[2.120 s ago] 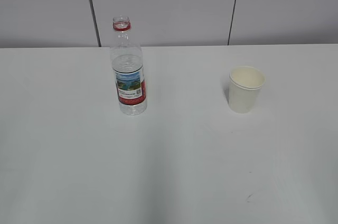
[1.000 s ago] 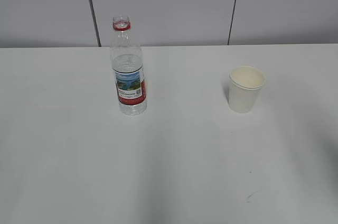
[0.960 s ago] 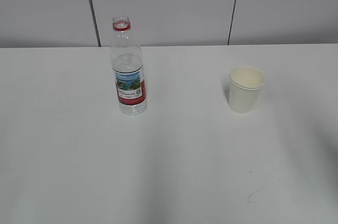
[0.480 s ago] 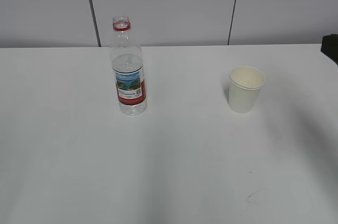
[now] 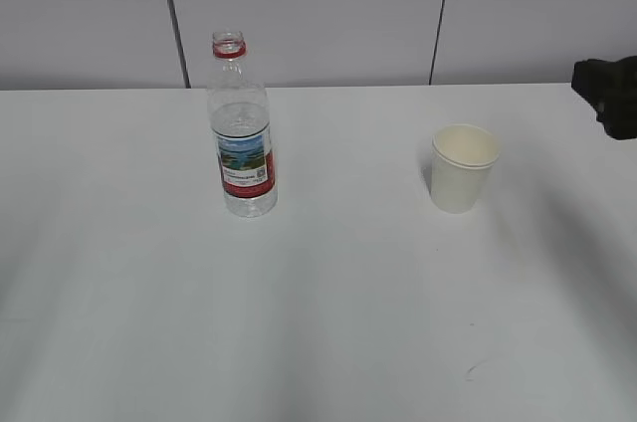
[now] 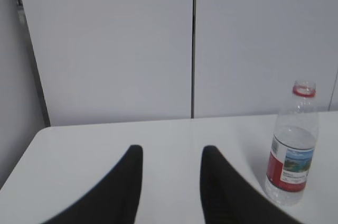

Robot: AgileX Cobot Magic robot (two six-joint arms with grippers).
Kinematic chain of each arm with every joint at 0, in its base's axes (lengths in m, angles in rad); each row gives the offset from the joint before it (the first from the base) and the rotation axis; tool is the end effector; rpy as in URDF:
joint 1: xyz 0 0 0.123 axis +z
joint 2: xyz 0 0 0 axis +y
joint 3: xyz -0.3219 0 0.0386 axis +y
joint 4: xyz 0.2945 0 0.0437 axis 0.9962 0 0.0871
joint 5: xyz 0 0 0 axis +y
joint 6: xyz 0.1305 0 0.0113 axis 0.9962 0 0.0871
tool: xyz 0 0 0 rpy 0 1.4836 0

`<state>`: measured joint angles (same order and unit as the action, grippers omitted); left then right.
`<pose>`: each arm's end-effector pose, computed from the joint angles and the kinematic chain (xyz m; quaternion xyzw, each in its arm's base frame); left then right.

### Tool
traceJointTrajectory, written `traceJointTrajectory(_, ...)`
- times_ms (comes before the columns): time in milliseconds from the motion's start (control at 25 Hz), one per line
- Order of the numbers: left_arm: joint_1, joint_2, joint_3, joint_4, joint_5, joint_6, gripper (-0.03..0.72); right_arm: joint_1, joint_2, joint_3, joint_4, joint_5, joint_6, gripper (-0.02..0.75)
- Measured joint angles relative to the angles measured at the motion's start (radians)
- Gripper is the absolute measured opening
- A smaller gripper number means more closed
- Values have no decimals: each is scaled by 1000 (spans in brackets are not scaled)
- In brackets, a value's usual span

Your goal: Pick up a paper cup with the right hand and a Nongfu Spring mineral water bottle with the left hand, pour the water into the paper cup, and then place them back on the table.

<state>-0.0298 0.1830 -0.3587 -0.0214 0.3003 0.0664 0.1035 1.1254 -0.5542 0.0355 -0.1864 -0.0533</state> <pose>0.1036 -0.0039 0.3090 0.0295 0.7196 0.0033 0.6938 0.2912 0.0294 0.2691 -0.0470 0.8028 0.0226 0.5940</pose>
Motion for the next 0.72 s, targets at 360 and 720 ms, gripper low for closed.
traceJointTrajectory(360, 0, 272, 180, -4, -475, 2, 239, 0, 0, 0, 0, -76, 5, 590)
traceJointTrajectory(720, 0, 757, 182, 80, -900, -36, 239, 0, 95, 0, 0, -151, 7, 590)
